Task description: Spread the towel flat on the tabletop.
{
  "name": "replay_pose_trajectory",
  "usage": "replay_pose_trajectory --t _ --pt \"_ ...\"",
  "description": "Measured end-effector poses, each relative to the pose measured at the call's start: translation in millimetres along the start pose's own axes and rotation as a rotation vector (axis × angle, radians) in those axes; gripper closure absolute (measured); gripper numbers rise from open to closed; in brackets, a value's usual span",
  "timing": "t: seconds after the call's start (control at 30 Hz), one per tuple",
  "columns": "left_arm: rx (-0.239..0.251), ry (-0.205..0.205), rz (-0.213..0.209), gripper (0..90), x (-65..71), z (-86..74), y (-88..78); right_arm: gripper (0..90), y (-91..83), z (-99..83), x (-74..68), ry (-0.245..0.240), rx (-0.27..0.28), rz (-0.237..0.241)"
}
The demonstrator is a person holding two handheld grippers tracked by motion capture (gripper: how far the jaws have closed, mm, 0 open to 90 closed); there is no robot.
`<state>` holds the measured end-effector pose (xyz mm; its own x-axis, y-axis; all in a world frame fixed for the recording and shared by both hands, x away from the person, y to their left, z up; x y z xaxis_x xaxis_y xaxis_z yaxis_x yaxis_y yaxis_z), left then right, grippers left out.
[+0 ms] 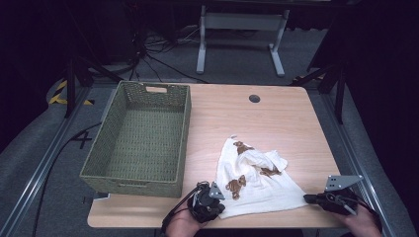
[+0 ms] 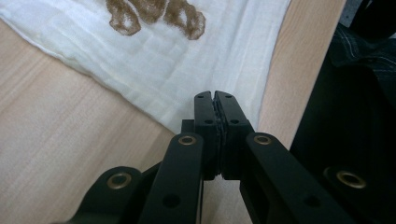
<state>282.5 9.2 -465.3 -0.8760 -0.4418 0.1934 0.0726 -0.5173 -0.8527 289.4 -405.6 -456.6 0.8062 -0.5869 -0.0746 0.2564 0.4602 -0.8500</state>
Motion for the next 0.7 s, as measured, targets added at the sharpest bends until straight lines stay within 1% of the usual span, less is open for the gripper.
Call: replay_pose_trajectory --t 0.03,0.07,0.1,0.13,0.17,0.2,0.23,0.27,0.3,0.33,0.37,0.43,0.47,0.53,0.57,0.6,0.7 --pt "0.003 0.009 0.001 88.4 -0.3 -0.6 0.0 90.0 -0.4 -1.3 -1.9 -0.006 0.0 0.005" --pt "-0.01 0.005 -0.001 88.4 0.3 -1.3 -1.1 90.0 -0.9 -2.1 -3.4 -0.006 -0.001 0.009" --pt "-0.007 0.001 -0.008 88.3 0.4 -2.3 -1.4 90.0 -1.1 -2.8 -4.6 -0.006 0.0 0.011" --pt "-0.016 -0.005 -0.009 88.2 0.2 -2.4 -2.5 90.0 -1.4 -3.7 -6.2 -0.009 -0.001 0.014" --pt "-0.009 0.001 -0.011 87.4 -1.2 -1.8 -2.6 90.0 -1.8 -4.0 -6.9 -0.013 -0.003 0.013" --pt "0.004 -0.004 -0.005 86.1 -1.8 -1.1 -2.4 89.9 -1.8 -3.8 -7.2 -0.015 -0.003 0.011" --pt "-0.003 -0.009 0.002 85.2 -2.5 0.2 -4.0 89.6 -1.6 -3.3 -7.0 -0.021 -0.001 0.011" --pt "0.022 -0.005 0.008 84.5 -4.6 1.9 -3.2 89.2 -1.7 -2.4 -6.4 -0.024 0.008 0.008" --pt "0.021 -0.007 0.01 84.3 -6.3 3.4 -4.1 86.5 -2.2 -0.7 -5.3 -0.019 0.014 0.006" --pt "0.023 -0.003 0.018 83.6 -9.2 7.0 -5.4 85.5 -2.5 0.8 -3.9 -0.02 0.018 -0.001" --pt "0.028 -0.019 0.018 83.2 -9.6 8.7 -5.1 84.4 -3.1 3.6 -1.3 -0.023 0.025 -0.003" --pt "0.044 -0.01 0.039 82.2 -15.0 16.9 -5.1 82.0 -2.2 9.2 3.7 -0.02 0.028 -0.019" --pt "0.044 -0.009 0.042 82.0 -17.5 20.5 -5.2 80.4 -1.6 12.0 6.5 -0.021 0.029 -0.023" --pt "0.062 -0.017 0.06 81.7 -22.2 28.2 -4.2 80.0 -0.1 18.5 12.4 -0.023 0.037 -0.034" --pt "0.057 -0.011 0.058 81.4 -24.4 31.4 -4.5 79.4 0.5 22.1 15.0 -0.025 0.04 -0.039" --pt "0.07 -0.01 0.07 81.4 -27.7 37.8 -2.9 78.8 1.1 25.0 17.3 -0.026 0.045 -0.044" --pt "0.083 -0.009 0.089 81.1 -33.3 51.0 0.3 76.6 4.5 39.3 26.3 -0.035 0.056 -0.052"
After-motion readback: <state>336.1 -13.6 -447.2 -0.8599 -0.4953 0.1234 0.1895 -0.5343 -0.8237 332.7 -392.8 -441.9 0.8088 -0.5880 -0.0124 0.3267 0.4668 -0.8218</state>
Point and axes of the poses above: each handheld gripper's, and its own axes: y roughly forward along the jaws, z roughly out of its top, x roughly to its right, the point moved 1 cm from there along y, roughly forward along the jaws, and after that the axes turned 7 degrees about -x, right-handed, at the moved point
